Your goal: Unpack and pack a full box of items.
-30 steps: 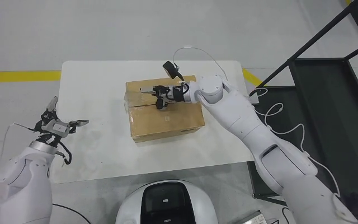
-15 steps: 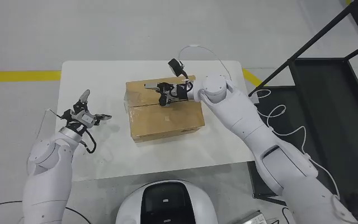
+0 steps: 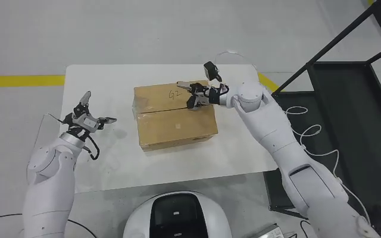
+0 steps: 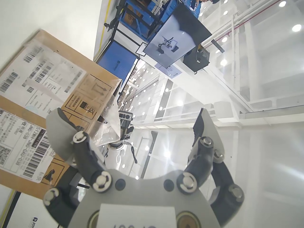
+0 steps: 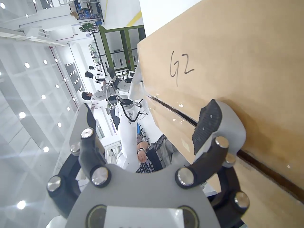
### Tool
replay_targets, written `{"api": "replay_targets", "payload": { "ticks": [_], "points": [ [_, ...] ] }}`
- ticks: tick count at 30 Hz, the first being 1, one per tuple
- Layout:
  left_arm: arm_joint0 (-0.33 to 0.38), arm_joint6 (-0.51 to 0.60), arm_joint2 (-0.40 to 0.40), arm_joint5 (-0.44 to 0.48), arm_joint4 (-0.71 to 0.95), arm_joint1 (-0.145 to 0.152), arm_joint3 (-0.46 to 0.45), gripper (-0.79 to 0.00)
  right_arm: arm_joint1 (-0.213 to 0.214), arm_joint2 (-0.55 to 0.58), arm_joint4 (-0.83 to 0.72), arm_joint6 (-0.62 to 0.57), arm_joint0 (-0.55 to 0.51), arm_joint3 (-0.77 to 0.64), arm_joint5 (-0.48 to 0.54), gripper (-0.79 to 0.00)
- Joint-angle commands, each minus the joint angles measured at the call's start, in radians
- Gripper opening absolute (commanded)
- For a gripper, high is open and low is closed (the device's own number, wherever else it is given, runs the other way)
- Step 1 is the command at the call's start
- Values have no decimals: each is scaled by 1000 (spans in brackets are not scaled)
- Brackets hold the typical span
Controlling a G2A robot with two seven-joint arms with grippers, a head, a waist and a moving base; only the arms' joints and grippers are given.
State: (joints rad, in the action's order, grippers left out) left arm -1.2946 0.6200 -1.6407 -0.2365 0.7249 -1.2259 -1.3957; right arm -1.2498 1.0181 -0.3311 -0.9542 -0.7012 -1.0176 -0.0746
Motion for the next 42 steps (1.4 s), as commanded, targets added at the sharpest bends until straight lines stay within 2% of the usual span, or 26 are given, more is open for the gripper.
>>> {"api": "replay_targets", "payload": {
  "ticks": [1,9,17,31,38,42],
  "points": [
    [-6,3,-11,-10,2,3,-9,0,8,19,7,-9,-12,-15,-2,0],
    [-30,10,-54,-48,-24,19,-36,0,26,56,35,-52,-20,-17,-19,0],
    [-43,-7,-71,-29,-42,27,-46,0,47,85,92,-86,-26,4,-39,0],
    [-18,-44,25,30,-83,21,-24,0,55,50,216,-84,-17,-64,-37,0],
    [36,-90,106,80,-96,8,46,0,62,58,228,-79,-34,-97,-53,0],
    [47,-67,143,85,-116,6,61,0,65,62,230,-78,-43,-109,-62,0]
  ]
}}
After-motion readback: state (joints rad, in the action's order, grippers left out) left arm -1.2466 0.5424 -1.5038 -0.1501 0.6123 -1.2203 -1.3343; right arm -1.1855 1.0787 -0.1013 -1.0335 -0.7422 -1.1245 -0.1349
